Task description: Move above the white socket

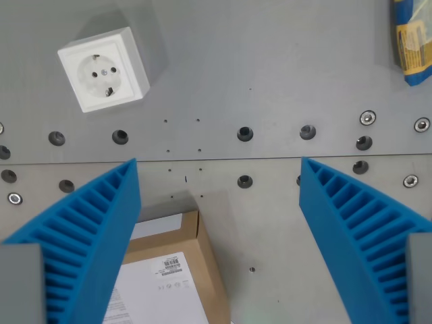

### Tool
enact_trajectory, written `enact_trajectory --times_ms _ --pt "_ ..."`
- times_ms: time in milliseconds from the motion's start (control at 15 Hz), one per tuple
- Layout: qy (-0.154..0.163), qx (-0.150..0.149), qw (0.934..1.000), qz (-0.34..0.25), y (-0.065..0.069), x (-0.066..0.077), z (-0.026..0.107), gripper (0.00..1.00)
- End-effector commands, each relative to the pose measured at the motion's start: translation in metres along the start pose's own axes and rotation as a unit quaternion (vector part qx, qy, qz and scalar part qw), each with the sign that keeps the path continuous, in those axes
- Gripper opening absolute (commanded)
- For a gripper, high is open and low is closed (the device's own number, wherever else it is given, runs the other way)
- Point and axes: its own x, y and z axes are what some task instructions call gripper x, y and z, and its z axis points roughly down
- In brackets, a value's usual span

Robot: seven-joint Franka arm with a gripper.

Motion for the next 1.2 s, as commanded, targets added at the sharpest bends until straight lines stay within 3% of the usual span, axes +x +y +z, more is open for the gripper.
enact_trajectory --times_ms 67,400,1200 --pt "0.031 -0.005 0.9994 -0.018 -0.007 -0.001 0.011 1.00" --pt "0.047 -0.009 0.9984 -0.030 -0.018 -0.001 0.032 1.00" --pt "0.037 -0.013 0.9972 -0.064 -0.052 0.005 0.089 1.00"
